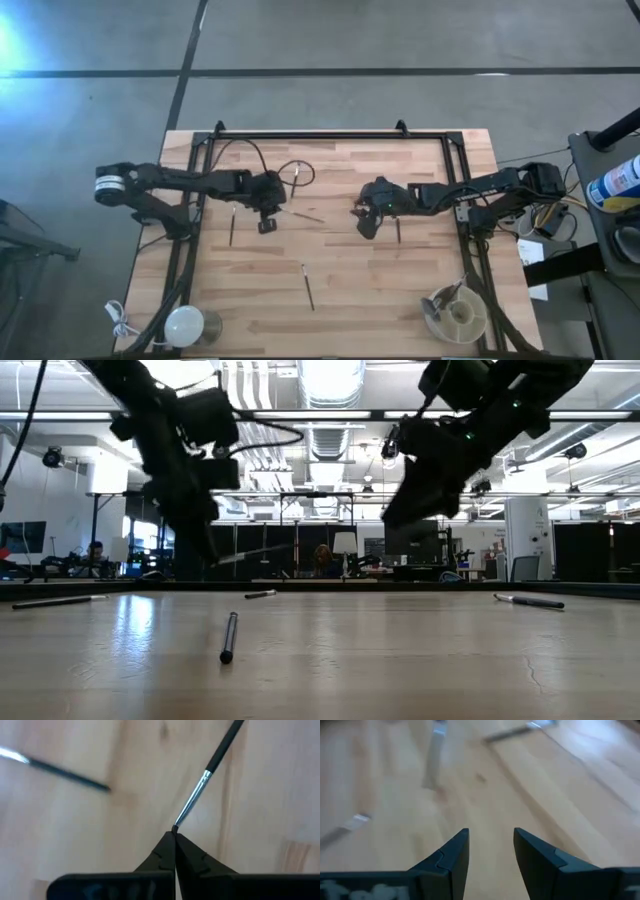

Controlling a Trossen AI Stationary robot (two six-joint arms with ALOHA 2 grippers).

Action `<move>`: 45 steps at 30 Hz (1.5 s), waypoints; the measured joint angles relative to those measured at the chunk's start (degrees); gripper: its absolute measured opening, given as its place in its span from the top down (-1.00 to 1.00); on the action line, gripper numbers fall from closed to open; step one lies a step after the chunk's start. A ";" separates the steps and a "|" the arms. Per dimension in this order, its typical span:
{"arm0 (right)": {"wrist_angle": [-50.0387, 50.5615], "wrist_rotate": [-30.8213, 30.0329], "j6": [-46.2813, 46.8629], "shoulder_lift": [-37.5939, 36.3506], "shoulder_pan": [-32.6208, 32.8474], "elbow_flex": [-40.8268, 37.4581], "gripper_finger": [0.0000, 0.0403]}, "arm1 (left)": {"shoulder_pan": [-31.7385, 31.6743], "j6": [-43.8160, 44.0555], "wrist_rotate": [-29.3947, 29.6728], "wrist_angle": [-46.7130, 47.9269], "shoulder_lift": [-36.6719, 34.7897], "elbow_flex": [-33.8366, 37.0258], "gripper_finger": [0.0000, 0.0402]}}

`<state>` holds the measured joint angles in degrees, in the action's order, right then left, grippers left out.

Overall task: Put items in baskets/containers
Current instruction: Put the black eyeshadow brush into the white organizer

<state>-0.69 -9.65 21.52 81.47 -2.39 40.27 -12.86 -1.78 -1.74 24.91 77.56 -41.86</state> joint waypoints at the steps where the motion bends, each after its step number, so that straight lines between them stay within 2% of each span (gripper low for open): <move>1: -2.44 2.00 0.14 0.62 0.00 0.00 0.26 | 0.14 0.10 0.33 0.37 -0.40 -0.63 1.00; 6: -11.64 9.89 -1.84 4.94 0.02 1.20 0.19 | 2.24 0.09 0.18 2.16 -0.72 -5.55 1.00; 11: -11.32 11.17 -4.46 9.42 -0.31 6.52 0.05 | 3.97 0.14 1.11 4.23 2.39 -9.33 1.00; 18: 0.19 11.67 -6.96 16.29 -0.46 17.91 -0.02 | 4.77 1.82 2.81 4.88 6.02 -12.99 1.00; 25: 9.50 11.67 -8.45 23.36 -0.59 25.61 0.00 | 4.77 2.32 3.37 4.91 6.00 -14.33 1.00; 30: 10.82 11.61 -9.57 25.31 -0.48 26.91 0.27 | 4.77 2.56 3.37 5.26 5.76 -14.13 1.00; 36: 10.36 11.16 -10.53 24.22 -0.39 25.27 0.88 | 4.77 3.18 3.36 5.71 5.76 -14.08 1.00; 41: 5.49 11.01 -11.23 22.03 -0.39 21.53 0.96 | 4.72 6.53 4.02 5.25 5.76 -14.08 0.98; 45: -1.59 11.00 -10.46 19.19 -0.39 16.00 0.96 | 4.72 7.99 4.13 4.51 5.07 -13.68 0.87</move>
<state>-2.28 1.35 11.05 100.66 -2.79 56.27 -8.14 6.21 2.39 29.41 82.64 -55.54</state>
